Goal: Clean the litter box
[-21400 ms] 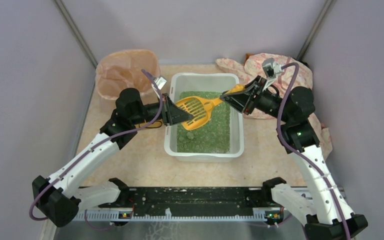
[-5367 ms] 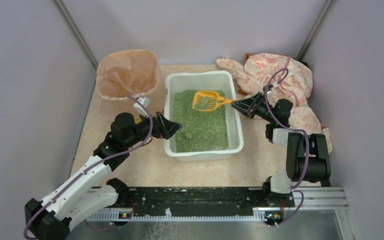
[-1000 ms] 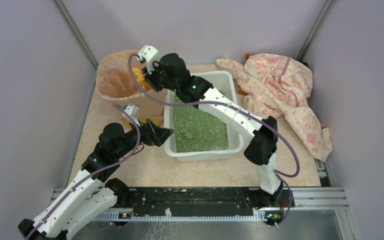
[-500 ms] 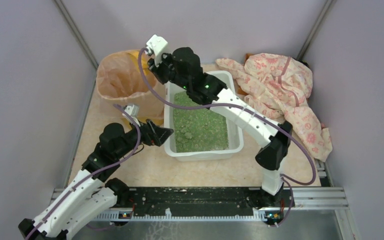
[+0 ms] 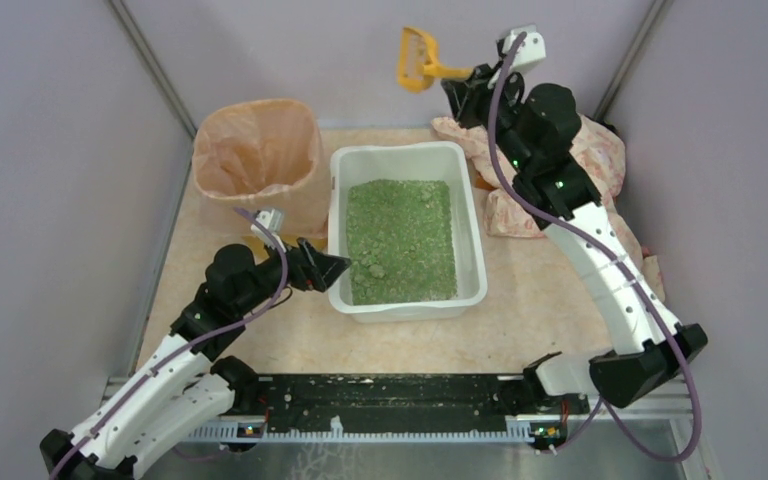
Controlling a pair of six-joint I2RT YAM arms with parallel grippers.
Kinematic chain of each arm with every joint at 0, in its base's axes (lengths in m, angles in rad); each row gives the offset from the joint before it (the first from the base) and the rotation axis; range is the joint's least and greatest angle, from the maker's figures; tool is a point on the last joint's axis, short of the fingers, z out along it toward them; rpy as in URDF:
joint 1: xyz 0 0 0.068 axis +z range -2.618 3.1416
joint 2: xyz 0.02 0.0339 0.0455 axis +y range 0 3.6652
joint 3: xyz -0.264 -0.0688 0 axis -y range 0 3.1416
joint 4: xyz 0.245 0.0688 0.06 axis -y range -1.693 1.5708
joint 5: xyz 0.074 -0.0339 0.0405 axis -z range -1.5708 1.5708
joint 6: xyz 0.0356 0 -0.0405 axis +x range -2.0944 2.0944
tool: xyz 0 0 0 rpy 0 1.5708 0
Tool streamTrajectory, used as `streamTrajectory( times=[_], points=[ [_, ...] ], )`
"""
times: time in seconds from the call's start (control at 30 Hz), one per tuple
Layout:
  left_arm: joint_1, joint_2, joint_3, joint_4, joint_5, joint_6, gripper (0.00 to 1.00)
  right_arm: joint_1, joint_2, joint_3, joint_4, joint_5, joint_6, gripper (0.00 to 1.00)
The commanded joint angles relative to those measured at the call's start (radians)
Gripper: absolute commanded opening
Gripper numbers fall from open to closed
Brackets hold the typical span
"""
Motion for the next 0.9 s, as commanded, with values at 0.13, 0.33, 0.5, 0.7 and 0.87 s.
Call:
streamTrajectory(
  times=[0.13,0.33,0.5,0.7,0.87],
  points=[
    [-0.003,0.038,-0.028,0.113,0.048,-0.007,0.99,-0.024,0.004,-0.143,-0.331,0.225,-0.043,0.0],
    [-0.003,0.039,-0.045,0.116,0.05,-0.017,0.99,-0.021,0.004,-0.213,-0.38,0.259,-0.057,0.0],
    [-0.003,0.026,-0.058,0.116,0.043,-0.009,0.99,-0.021,0.066,-0.181,-0.449,0.293,-0.077,0.0],
    [-0.004,0.016,-0.057,0.109,0.035,-0.003,0.99,-0.021,0.201,-0.129,-0.439,0.321,-0.104,0.0],
    [-0.003,-0.016,-0.05,0.059,-0.004,0.021,0.99,-0.02,0.334,-0.041,-0.441,0.314,-0.112,0.0]
  ],
)
